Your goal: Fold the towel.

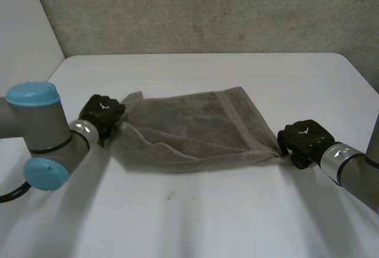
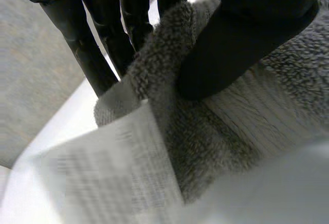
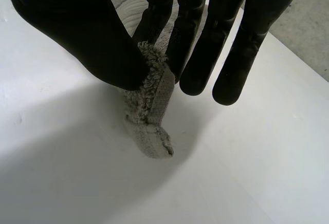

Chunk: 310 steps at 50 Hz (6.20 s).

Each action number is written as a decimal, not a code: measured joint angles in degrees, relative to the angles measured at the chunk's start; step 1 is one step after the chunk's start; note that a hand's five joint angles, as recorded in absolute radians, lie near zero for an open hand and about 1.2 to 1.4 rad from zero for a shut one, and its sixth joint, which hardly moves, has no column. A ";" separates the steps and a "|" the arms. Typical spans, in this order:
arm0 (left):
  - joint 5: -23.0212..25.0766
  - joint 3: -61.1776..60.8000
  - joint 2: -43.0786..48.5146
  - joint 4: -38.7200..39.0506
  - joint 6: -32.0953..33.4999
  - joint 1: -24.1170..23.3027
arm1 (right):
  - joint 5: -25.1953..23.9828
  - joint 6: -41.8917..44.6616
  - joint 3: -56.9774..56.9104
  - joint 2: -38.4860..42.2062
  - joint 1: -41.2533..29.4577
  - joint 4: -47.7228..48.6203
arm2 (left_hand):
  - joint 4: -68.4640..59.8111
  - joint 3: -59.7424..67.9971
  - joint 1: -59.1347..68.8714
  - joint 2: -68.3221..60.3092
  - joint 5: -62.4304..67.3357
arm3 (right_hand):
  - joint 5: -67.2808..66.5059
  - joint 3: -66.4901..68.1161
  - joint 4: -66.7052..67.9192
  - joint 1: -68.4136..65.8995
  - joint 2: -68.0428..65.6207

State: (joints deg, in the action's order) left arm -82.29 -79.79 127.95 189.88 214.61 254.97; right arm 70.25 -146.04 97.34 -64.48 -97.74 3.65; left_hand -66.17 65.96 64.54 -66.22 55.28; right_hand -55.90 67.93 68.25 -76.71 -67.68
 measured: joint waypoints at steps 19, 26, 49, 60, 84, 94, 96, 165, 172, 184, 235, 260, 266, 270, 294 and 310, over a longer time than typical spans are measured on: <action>-0.26 -10.43 -28.29 -0.78 -0.92 -0.77 | 0.20 -1.03 -14.29 -11.99 -0.11 -17.66 | -3.55 3.40 2.64 -3.36 3.46 | 0.00 0.00 0.03 -0.20 0.00; -0.11 -10.95 -36.78 -3.58 -2.65 -1.10 | 0.12 -1.05 -23.13 -18.77 -0.27 -24.88 | -3.56 3.45 2.64 -3.37 3.52 | 0.00 0.06 0.23 -0.29 0.00; -0.26 -5.68 -24.86 -22.48 -9.86 -3.62 | -0.87 4.44 -27.33 -10.54 -0.89 -36.95 | -3.57 3.52 2.64 -3.41 3.48 | -0.05 0.19 0.25 -0.50 0.00; -0.34 30.18 -8.12 -21.28 -10.25 -5.93 | 4.86 -7.95 -45.61 0.91 -4.29 -14.14 | -3.58 3.53 2.64 -3.42 3.48 | -0.12 0.19 0.24 -0.69 0.00; -8.82 15.62 -7.54 -17.36 -26.67 -8.46 | 0.53 -7.98 -18.46 -6.82 -3.89 -8.91 | -2.83 3.23 2.64 -2.85 3.48 | -0.52 0.20 0.25 -1.12 -0.01; -8.15 -12.82 -12.27 -3.30 -17.71 -7.55 | 0.10 4.64 -1.80 -6.07 0.28 -10.89 | -2.21 2.48 2.64 -2.17 3.48 | -0.52 0.20 0.25 -1.37 -0.01; -8.12 -14.21 -12.92 -2.43 -17.06 -7.50 | 0.06 5.06 -0.81 -6.13 0.70 -10.74 | -2.02 2.28 2.64 -1.97 3.48 | -0.52 0.20 0.24 -1.41 -0.01; -8.29 -24.95 -25.05 2.94 -14.80 -5.52 | -6.27 -18.02 14.21 -7.75 11.12 1.61 | 1.21 -0.95 -0.05 1.28 -0.65 | -0.27 -0.05 -0.23 -1.28 -0.03; -8.32 -25.32 -29.14 1.27 -15.20 -3.99 | -6.31 -17.92 12.70 -7.71 11.25 1.64 | 0.22 -0.07 0.65 0.37 0.20 | -0.64 -0.01 -0.02 -1.46 -0.03; -8.08 -31.41 -36.02 -7.12 -14.57 -2.18 | -6.24 -3.10 10.42 -22.51 12.62 -8.69 | 0.73 -0.58 0.65 0.77 0.11 | -0.96 -0.01 0.02 -1.46 -0.03; -9.22 -14.64 -20.91 -14.32 -15.40 -3.27 | -9.32 1.18 6.50 -18.55 9.91 -18.48 | 0.33 -0.13 0.70 0.39 0.23 | 44.33 -45.87 -46.56 53.52 44.87; -12.03 4.26 -8.41 -14.72 -21.97 -3.83 | -20.63 -7.98 23.35 -21.14 14.68 -13.00 | -0.23 0.27 1.01 -0.11 0.67 | 44.66 -45.87 -46.59 53.76 44.87; -12.41 4.10 -8.12 -14.72 -21.91 -3.87 | -15.09 -11.13 22.64 -17.91 10.54 -8.44 | -0.24 0.27 1.01 -0.11 0.67 | 43.52 -45.74 -46.25 51.19 44.75; -12.40 3.48 -8.33 -14.72 -21.89 -3.84 | -11.84 -11.30 22.22 -16.41 9.83 -6.65 | -0.23 0.27 1.01 -0.11 0.67 | 41.03 -42.96 -43.07 47.14 44.27; -12.41 2.61 -9.01 -14.72 -21.87 -3.48 | -10.48 -10.76 22.26 -13.89 11.46 -4.17 | -0.16 0.26 1.00 -0.03 0.66 | 11.42 -11.35 -11.75 11.82 11.43; -12.46 0.52 -11.02 -15.37 -21.89 -2.84 | -11.73 -10.59 20.36 -16.26 13.73 -5.07 | 0.01 0.22 1.01 0.01 0.66 | -0.52 0.00 -0.03 -1.18 0.28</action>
State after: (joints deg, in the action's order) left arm -94.75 -79.27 116.93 174.51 192.72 252.13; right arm 58.51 -156.63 117.70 -80.74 -84.01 -1.42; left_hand -66.15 66.19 65.55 -66.21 55.94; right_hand -56.43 67.92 68.22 -77.89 -67.40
